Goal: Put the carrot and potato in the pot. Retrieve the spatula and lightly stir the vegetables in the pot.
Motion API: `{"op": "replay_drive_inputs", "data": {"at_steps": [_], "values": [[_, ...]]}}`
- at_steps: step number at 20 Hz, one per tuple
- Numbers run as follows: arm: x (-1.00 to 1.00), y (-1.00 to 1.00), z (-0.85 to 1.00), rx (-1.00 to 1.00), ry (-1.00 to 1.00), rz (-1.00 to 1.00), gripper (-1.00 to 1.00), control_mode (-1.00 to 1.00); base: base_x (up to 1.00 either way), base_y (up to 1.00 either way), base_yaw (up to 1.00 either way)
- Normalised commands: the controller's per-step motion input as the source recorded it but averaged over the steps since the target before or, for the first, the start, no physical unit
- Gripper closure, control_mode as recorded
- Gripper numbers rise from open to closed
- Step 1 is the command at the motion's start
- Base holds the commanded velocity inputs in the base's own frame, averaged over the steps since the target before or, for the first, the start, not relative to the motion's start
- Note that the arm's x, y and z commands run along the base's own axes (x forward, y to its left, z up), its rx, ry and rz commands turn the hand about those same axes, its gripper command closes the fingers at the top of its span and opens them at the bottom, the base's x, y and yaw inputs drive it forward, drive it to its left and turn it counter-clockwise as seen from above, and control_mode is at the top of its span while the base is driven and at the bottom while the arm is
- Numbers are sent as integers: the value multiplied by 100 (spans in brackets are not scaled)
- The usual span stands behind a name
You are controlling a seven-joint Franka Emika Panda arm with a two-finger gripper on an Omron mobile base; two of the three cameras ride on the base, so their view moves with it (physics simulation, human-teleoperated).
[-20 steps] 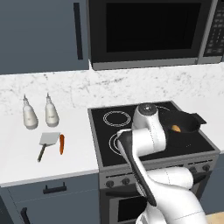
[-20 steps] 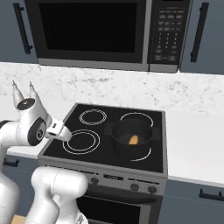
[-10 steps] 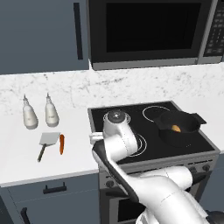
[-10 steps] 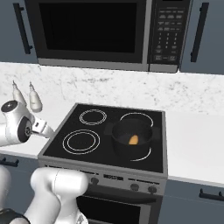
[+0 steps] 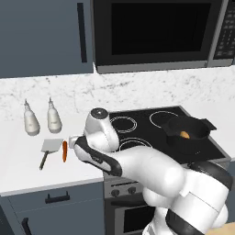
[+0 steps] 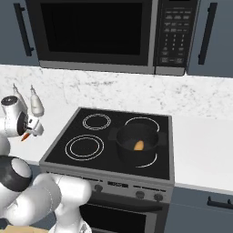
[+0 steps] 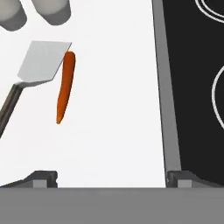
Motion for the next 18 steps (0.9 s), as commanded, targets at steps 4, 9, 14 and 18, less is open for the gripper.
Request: {"op": "replay_drive_inputs", "data": {"at_steps": [4, 9, 14, 18], "values": [[51, 96, -26, -4, 21, 2, -100, -100, 0, 0, 0], [48, 49, -41, -1, 24, 0, -100, -100, 0, 0, 0], [18, 31, -46, -3, 6, 0, -100, -100, 0, 0, 0], [4, 27, -60, -10, 0, 0, -100, -100, 0, 0, 0]]}}
